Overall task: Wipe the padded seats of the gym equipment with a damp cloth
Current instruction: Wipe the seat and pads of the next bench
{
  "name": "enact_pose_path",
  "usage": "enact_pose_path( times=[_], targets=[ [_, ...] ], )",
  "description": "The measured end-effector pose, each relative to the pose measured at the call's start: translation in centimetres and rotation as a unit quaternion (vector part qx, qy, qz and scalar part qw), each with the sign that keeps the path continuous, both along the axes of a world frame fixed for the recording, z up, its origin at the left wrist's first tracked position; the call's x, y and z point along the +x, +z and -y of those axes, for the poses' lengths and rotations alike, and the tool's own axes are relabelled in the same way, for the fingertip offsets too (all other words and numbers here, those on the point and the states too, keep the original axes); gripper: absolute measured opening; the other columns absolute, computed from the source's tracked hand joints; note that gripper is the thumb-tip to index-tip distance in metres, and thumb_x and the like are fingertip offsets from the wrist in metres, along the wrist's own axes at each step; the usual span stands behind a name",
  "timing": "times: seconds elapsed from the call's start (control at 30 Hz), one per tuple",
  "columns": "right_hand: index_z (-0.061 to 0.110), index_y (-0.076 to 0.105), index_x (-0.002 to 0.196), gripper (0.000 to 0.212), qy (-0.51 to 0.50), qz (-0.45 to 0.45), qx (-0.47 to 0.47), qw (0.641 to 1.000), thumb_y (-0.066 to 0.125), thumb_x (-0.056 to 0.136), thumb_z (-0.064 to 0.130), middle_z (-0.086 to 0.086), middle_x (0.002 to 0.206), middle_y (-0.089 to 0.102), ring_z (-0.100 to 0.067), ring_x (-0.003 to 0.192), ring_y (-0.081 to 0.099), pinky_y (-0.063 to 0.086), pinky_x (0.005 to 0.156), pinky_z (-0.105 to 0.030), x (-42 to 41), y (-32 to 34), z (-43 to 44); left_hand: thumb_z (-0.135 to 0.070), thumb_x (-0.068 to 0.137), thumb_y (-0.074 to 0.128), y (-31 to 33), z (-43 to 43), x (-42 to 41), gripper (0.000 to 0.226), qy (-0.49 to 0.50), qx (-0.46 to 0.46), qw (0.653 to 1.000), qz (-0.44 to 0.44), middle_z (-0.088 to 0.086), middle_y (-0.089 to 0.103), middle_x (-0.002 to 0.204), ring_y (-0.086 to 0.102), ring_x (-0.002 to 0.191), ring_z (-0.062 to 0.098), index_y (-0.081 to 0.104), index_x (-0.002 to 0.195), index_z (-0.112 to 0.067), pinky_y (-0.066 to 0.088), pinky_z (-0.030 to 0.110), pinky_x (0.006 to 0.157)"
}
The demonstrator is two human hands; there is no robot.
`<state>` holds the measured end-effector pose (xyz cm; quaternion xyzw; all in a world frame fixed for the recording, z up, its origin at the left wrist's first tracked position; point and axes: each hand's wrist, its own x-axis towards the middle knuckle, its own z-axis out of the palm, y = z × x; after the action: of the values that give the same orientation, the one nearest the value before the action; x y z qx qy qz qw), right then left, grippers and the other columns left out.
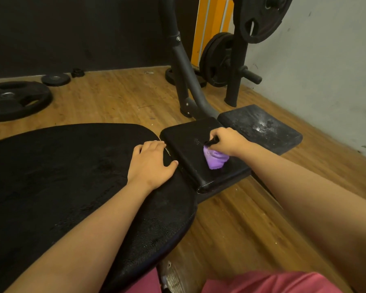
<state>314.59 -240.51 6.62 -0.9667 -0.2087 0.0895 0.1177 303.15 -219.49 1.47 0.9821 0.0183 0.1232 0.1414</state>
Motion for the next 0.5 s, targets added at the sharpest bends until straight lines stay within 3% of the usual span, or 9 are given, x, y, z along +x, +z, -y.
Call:
enact_pose_path(
  times=[0.27,0.37,0.5],
  targets=[
    [0.017,0.057,0.070,0.017,0.078,-0.063,0.082,0.992,0.068,0.082,0.017,-0.004,0.074,0.062,-0.012,0.071,0.057,0.046,0.068,-0.030,-4.5,-0.7,0.5,-0.058,0.089,0.048,-0.1,0.0,0.3,0.066,0.002,0.003,1.000,0.005,-0.004,0.043,0.147,0.031,0.137,0.013,0.043,0.142,-0.019,0.019,0.036,0.113],
    [0.017,0.058,0.074,0.013,0.025,-0.012,0.077,0.997,0.067,0.084,0.019,-0.005,0.077,0.065,-0.018,0.075,0.061,0.049,0.073,-0.038,-2.7,-1.4,2.7,-0.058,0.088,0.049,-0.1,0.0,0.3,0.066,0.003,0.007,1.000,0.006,-0.004,0.043,0.146,0.032,0.137,0.014,0.043,0.142,-0.019,0.020,0.036,0.113],
    [0.014,0.057,0.082,0.016,-0.119,0.029,0.033,0.992,0.063,0.088,0.028,-0.010,0.082,0.065,-0.030,0.082,0.063,0.053,0.075,-0.047,-0.1,-1.2,5.8,-0.058,0.088,0.049,-0.1,0.0,0.2,0.065,0.002,-0.001,1.000,0.009,-0.004,0.043,0.146,0.032,0.137,0.013,0.044,0.141,-0.020,0.020,0.035,0.113]
  ],
)
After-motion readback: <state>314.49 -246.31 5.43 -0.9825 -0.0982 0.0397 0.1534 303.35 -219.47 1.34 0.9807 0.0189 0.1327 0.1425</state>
